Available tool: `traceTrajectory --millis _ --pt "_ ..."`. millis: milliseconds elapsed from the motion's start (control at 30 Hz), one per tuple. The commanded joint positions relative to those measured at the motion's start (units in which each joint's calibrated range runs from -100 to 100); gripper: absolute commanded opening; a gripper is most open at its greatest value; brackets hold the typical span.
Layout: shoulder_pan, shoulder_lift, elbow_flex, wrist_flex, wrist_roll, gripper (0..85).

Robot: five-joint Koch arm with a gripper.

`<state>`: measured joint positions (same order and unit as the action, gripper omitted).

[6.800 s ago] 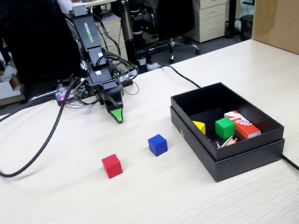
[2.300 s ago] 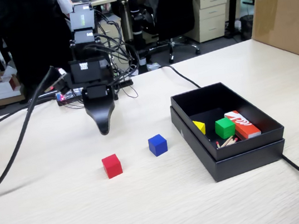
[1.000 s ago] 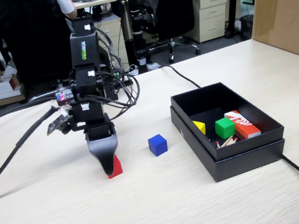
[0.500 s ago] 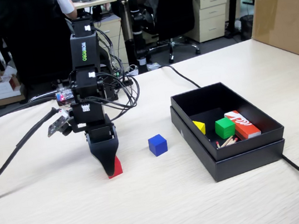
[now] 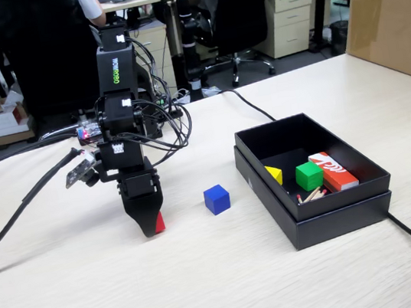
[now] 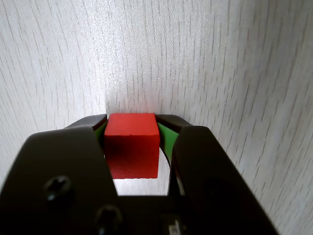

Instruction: Put the red cube on top of the blue cube

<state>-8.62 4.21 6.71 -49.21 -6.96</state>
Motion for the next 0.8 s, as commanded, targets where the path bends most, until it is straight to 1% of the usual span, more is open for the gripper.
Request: traceTrajectory --millis 0,67,200,267,367,433,500,633,767 --pt "0.1 -1.9 1.7 -0.4 0.3 3.6" --pt "0.0 -4.8 0.6 -0.4 0.6 3.6" --pt "-0.2 -17.5 -2.9 -0.7 1.3 3.5" --pt "0.2 -25.4 -3.0 -5.0 2.5 3.6" --pt "1.5 -31.6 -3.5 -7.2 4.1 3.5" --pt "3.4 -35.1 -4.5 -8.3 5.7 3.6" --pt "6.5 -37.9 -5.8 -8.7 8.0 3.6" --pt "11.0 -37.8 -4.8 -8.7 11.1 3.6" --pt "12.6 -32.3 -1.3 -8.6 12.2 3.6"
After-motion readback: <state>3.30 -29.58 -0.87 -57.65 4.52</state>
